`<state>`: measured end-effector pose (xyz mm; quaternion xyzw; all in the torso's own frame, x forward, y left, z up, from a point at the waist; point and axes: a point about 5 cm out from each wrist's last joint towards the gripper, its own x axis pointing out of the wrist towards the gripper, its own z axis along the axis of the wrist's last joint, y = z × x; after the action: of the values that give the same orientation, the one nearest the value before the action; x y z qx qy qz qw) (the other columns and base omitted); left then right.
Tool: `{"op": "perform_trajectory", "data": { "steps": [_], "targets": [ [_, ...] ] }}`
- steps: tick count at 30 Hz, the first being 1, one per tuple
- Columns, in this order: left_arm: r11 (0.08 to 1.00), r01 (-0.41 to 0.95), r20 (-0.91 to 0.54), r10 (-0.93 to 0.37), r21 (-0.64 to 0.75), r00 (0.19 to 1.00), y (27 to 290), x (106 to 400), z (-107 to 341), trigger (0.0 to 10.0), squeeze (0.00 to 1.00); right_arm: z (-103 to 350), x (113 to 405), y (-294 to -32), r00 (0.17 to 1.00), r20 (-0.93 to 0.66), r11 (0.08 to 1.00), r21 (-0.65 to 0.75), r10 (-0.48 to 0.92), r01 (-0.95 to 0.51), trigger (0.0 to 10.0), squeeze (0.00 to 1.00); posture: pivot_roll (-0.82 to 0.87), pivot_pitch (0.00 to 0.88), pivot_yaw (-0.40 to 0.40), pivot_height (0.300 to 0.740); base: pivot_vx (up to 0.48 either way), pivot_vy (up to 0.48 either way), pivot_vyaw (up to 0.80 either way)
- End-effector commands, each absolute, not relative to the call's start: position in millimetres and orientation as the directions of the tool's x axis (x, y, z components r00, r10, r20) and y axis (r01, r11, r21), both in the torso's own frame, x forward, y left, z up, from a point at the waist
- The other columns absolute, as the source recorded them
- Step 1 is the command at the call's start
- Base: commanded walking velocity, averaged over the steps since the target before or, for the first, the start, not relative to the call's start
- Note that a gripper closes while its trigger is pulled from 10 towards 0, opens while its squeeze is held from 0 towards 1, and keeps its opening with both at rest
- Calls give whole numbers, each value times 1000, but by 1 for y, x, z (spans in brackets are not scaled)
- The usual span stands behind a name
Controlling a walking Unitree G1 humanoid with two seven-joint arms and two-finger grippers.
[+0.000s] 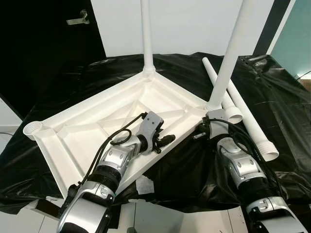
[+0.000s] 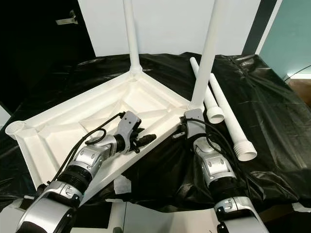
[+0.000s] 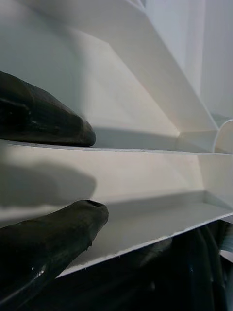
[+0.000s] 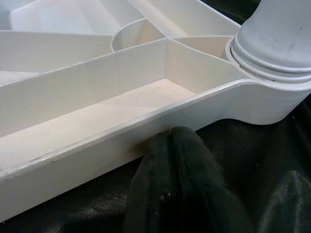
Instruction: Building children table
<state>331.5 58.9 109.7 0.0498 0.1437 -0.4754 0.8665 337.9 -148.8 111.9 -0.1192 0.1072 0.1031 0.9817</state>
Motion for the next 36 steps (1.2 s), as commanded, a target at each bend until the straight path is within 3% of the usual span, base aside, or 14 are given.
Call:
{"op": "perform_trajectory", "data": {
  "steps": [1,11,22,27,30,32,36],
  "targets": [
    [363,925,-253,-911,-114,326,33,312,104,10000,0,138,349,-141,975,-123,953,-223,183,-207,10000,0,-39,0,25,740,0,0,0],
    [507,860,-39,-862,-62,505,43,334,139,10000,0,125,317,-110,950,-141,943,-144,279,-298,10000,0,-57,0,29,740,0,0,0],
    [535,841,95,-836,-80,540,50,343,165,10000,0,111,299,-106,940,-198,945,-122,276,-303,10000,0,-66,0,31,740,0,0,0],
    [561,827,16,-827,-24,562,60,346,157,10000,0,112,294,-103,937,-210,945,-113,280,-308,10000,0,-68,0,31,740,0,0,0],
    [517,856,-124,-849,8,514,73,342,139,10000,0,114,290,-99,931,-215,942,-98,295,-322,10000,0,-63,0,30,740,0,0,0],
    [517,856,-124,-849,8,514,73,342,139,10000,0,114,290,-99,931,-215,942,-98,295,-322,10000,0,-63,0,30,740,0,0,0],
    [431,901,-305,-866,-48,397,100,330,112,10000,0,115,290,-96,925,-220,936,-102,310,-338,10000,0,-57,0,26,740,0,0,0]
  ]
}}
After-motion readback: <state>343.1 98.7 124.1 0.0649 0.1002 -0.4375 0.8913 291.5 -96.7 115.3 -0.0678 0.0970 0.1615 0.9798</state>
